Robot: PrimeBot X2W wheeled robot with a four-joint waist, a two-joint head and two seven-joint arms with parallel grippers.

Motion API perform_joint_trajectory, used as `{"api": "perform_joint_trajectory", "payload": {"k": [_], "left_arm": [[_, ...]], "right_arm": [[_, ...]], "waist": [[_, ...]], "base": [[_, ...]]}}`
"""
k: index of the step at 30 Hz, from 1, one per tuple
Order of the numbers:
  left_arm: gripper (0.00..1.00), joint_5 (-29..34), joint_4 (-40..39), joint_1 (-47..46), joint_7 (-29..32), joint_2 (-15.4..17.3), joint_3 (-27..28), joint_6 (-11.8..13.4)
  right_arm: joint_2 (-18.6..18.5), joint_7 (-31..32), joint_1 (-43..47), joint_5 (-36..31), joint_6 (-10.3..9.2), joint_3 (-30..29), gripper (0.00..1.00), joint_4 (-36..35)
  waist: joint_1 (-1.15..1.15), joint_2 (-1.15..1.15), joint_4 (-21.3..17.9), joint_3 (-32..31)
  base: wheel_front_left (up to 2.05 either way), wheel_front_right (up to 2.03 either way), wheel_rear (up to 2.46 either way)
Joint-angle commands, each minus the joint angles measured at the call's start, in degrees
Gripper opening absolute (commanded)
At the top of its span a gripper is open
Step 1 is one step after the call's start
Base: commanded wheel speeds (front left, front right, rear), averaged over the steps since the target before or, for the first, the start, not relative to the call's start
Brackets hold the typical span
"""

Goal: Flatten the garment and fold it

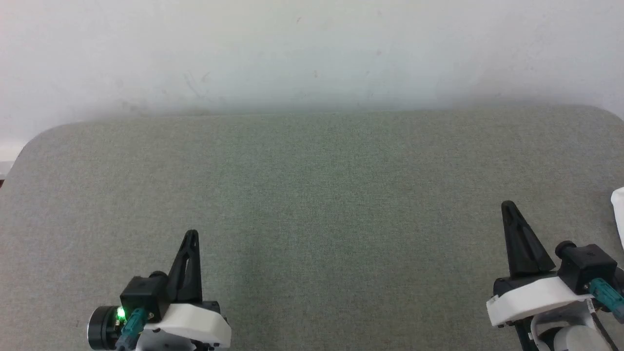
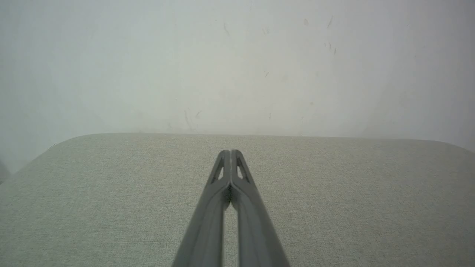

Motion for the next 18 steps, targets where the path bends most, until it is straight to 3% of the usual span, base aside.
{"api": "perform_joint_trajectory", "payload": {"k": [1,18], "left_arm": [[0.0,0.65,-0.39,-0.49,0.33,-0.03,0.27,-0.25],[0.0,1.63,-0.94,-0.75,2.35,-0.05,0.58,-0.4]], "right_arm": [[0.08,0.38,0.18,-0.6,-0.03,0.2,0.0,-0.34],[0.12,2.3,0.27,-1.5,-0.05,0.66,0.0,-0.95]], "waist": [[0.0,0.0,0.0,-0.02],[0.0,0.0,-0.05,-0.29]], "base": [[0.0,0.0,0.0],[0.0,0.0,0.0]]}}
